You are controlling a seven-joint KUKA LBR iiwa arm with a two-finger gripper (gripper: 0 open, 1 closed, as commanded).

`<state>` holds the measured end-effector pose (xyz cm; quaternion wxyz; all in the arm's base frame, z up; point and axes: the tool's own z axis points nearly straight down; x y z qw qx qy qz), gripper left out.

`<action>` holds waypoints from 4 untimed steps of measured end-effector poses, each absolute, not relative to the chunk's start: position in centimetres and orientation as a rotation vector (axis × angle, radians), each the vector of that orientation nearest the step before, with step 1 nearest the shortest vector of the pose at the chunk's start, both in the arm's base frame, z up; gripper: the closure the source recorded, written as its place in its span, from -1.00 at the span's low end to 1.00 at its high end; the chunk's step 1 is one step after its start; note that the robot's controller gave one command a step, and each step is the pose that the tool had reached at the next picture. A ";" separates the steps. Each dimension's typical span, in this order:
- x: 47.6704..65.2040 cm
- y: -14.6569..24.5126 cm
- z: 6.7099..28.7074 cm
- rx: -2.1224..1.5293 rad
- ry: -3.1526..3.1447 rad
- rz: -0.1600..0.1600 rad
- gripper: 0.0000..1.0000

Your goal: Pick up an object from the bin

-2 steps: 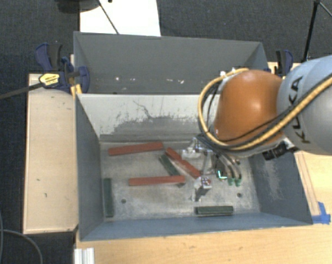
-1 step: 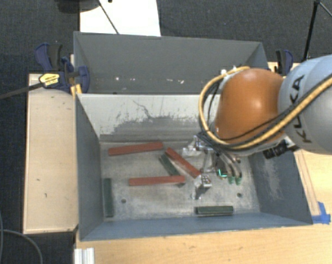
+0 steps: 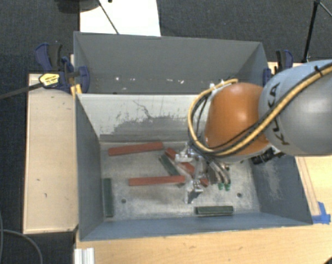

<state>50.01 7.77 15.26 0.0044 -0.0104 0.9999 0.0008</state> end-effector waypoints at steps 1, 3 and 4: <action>51.5 8.8 10.3 0.069 3.140 0.001 -1.00; 51.6 9.9 7.4 0.186 3.136 0.003 1.00; 54.1 9.4 27.4 0.019 3.142 0.000 1.00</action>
Offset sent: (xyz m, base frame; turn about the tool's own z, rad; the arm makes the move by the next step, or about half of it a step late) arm 0.0147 0.0208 -0.0824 0.1380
